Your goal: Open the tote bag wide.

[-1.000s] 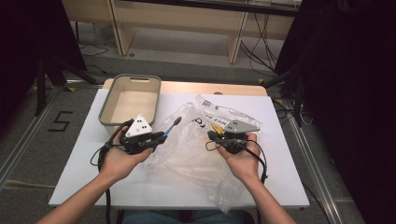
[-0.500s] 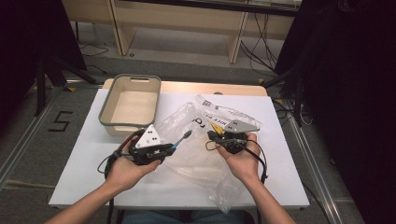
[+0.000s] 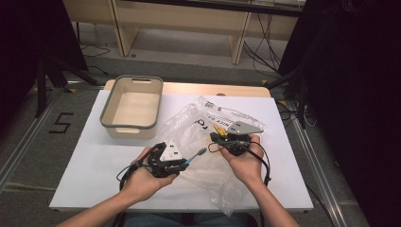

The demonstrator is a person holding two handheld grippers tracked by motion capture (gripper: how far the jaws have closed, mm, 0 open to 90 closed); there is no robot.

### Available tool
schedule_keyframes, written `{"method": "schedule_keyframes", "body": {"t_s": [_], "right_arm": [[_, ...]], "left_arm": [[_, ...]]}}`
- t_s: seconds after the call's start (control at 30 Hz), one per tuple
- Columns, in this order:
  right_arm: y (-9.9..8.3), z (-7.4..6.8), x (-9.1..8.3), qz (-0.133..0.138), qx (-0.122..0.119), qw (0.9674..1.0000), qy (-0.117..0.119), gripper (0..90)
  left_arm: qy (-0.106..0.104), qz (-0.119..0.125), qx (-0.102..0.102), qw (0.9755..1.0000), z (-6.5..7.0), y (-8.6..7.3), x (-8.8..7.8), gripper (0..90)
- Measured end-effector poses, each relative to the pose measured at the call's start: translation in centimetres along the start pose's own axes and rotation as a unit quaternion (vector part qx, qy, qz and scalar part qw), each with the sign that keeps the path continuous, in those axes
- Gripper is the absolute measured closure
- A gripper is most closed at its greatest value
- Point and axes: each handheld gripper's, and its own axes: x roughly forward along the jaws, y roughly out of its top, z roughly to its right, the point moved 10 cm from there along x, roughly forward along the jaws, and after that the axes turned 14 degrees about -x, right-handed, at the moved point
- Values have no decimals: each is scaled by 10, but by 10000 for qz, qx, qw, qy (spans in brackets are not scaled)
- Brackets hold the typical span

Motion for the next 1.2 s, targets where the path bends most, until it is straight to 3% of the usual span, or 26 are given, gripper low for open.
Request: {"method": "schedule_keyframes", "body": {"t_s": [0.13,0.57,1.2], "right_arm": [[1,0,0,13,-7,10000,3,900],[2,-1,-1,47,-12,10000,10,900],[3,-1,-2,66,-9,10000,9,900]], "left_arm": [[93,-135,71,9998,3,-1,12,795],[406,-510,-63,9979,-4,3,47,795],[566,-655,-314,9958,-12,10,75,794]]}}
